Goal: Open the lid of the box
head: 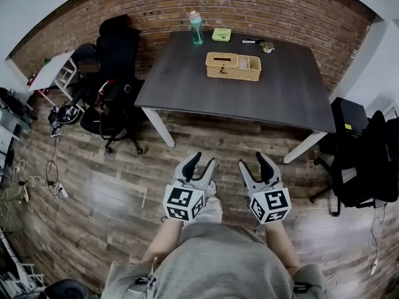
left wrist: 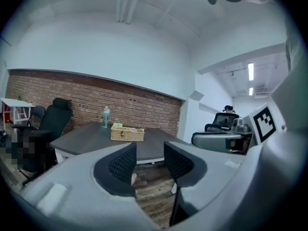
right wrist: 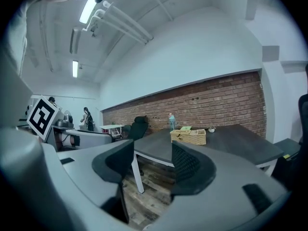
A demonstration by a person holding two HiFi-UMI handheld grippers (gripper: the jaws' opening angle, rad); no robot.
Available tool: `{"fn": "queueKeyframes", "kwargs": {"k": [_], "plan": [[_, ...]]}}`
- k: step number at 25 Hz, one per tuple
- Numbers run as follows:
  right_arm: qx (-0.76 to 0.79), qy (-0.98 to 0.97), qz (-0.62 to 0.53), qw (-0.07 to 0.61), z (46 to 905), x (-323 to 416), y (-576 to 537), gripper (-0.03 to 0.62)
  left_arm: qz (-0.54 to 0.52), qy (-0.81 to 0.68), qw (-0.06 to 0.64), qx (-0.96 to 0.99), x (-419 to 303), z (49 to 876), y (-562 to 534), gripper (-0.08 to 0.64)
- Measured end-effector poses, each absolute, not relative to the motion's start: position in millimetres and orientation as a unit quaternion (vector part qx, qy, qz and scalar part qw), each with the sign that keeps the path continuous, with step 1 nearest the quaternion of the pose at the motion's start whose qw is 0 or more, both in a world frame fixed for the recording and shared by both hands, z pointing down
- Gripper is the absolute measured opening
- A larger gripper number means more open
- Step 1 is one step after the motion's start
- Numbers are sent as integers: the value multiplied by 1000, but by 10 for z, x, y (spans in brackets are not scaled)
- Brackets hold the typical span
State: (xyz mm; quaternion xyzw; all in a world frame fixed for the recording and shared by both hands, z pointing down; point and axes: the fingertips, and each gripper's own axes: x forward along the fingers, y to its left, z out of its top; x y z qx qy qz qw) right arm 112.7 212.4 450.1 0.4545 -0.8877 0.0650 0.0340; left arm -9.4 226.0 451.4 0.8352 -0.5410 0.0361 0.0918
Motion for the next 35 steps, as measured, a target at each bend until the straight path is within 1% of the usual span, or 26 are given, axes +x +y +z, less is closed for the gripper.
{"fn": "queueKeyframes", "kwargs": {"k": [2, 8, 16, 23, 35], "plan": [[455, -887, 66, 30, 4500, 1098, 1918, 255, 35, -543, 92, 834, -138, 4522, 2062, 170], [455, -887, 72, 23, 4420, 963, 1297, 279, 39, -542, 99, 834, -289, 4508, 1455, 170], [464, -882, 80, 20, 4321, 753, 529, 279, 36, -539, 108, 834, -515, 4429, 665, 170], [474, -877, 74, 22, 4261, 579, -83, 279, 33, -526, 101, 844, -673, 4359, 14, 170], [488, -869, 79, 25, 4286, 278, -811, 278, 30, -509, 105, 854, -982, 4348, -777, 170]]}}
